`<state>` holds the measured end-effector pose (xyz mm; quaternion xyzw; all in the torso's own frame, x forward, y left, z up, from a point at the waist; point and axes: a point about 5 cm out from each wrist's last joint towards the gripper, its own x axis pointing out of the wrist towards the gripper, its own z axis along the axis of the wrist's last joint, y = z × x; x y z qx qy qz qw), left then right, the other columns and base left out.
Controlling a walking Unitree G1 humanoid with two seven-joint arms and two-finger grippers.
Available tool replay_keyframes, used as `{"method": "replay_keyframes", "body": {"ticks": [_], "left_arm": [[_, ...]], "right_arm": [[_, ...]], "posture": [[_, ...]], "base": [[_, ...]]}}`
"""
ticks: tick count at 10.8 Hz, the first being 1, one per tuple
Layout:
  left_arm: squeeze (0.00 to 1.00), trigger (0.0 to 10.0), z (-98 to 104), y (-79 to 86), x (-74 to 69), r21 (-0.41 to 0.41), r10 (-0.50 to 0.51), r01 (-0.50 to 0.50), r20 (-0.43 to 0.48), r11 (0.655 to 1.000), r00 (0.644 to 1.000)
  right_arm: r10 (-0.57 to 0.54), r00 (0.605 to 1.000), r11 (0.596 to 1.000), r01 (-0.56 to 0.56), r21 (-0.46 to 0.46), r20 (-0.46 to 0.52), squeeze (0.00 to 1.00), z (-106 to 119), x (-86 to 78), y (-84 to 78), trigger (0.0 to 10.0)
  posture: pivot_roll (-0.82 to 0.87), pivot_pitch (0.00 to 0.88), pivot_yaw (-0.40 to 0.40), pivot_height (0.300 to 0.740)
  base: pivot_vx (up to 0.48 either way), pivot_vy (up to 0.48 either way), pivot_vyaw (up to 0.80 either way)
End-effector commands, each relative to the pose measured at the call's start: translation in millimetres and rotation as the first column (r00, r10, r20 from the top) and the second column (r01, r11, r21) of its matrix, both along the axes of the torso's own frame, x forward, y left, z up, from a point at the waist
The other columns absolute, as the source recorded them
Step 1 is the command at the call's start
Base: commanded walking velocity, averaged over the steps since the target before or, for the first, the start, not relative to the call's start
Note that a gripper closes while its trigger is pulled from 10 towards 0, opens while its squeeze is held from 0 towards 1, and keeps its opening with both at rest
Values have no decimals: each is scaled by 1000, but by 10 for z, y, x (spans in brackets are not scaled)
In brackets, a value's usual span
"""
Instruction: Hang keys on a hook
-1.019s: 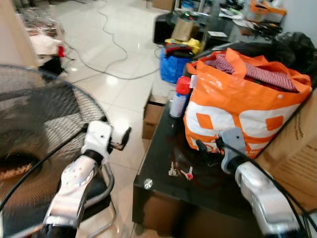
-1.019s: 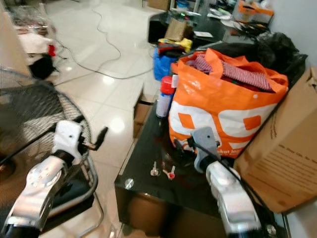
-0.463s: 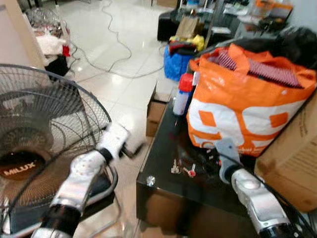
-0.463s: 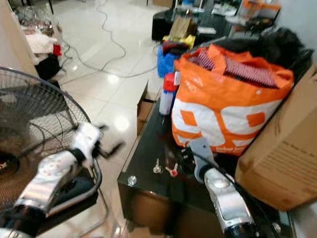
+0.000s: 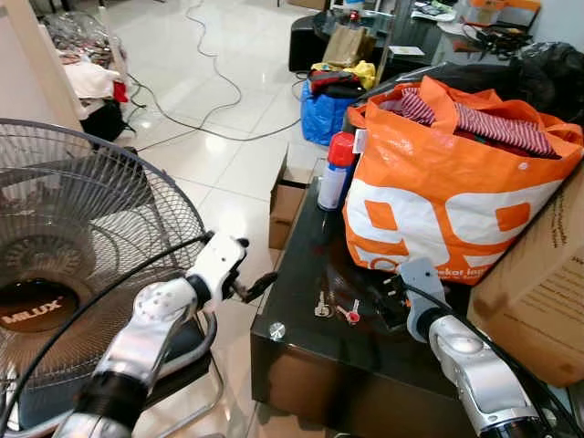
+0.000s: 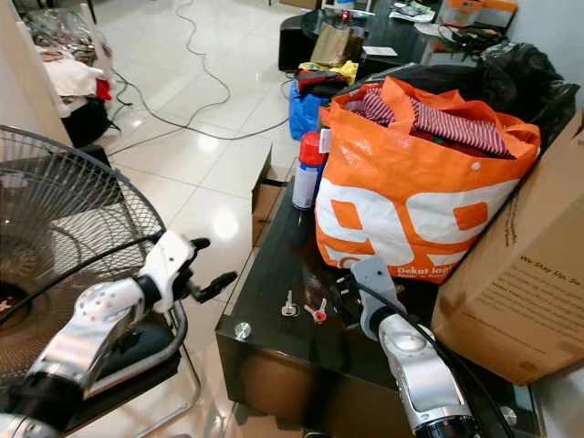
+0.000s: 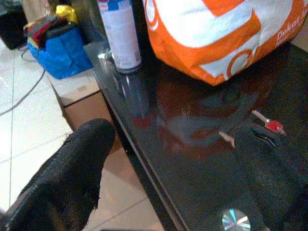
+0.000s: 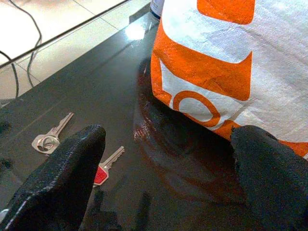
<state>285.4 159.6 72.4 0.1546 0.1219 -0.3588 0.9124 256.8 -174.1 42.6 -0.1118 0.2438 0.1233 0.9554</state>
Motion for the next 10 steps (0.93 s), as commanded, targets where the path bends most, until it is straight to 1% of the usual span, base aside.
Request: {"method": "replay_keyframes", "body": {"ticks": [1,2,3,4,5,6,7,8,10], "left_arm": [[0,10000,19,24,-18,-3,-14,14,3,1000,1000],[0,10000,14,42,-22,2,-19,19,-4,1000,1000],[0,10000,-10,39,-30,26,-43,44,-19,999,999],[0,10000,0,43,-35,32,-48,49,-17,998,999],[0,10000,30,42,-64,27,-50,51,-12,998,999],[0,10000,46,86,-87,26,-37,37,-6,999,999],[0,10000,19,120,-108,27,-21,21,-12,999,1000],[0,10000,6,102,-132,22,-30,30,-20,999,999],[0,10000,17,28,-124,4,-60,60,-33,998,998]], "right_arm": [[12,1000,1000,-12,1,0,0,-9,-30,7,10000],[26,1000,1000,-26,-3,-4,0,-27,-44,34,10000],[28,1000,1000,-28,-12,-10,0,-57,-47,27,10000],[28,1000,999,-28,-14,-13,0,-52,-35,22,10000],[36,999,999,-36,-10,-14,0,-32,-43,18,10000],[46,999,999,-46,1,-23,0,-36,-45,25,10000],[55,998,998,-56,-16,-36,0,-104,-50,25,10000],[51,998,999,-51,-10,-34,0,-109,-60,34,10000],[43,999,999,-43,-3,-28,0,-100,-111,43,10000]], "posture": [[-41,0,-75,740],[-38,0,-75,740],[-19,0,-94,740],[-15,0,-103,740],[5,0,-139,740],[19,0,-146,740],[17,0,-133,740],[11,0,-125,740],[-24,0,-100,740]], "base": [[0,0,0],[0,0,0],[0,0,0],[0,0,0],[0,0,0],[0,0,0],[0,0,0],[0,0,0],[0,0,0]]}}
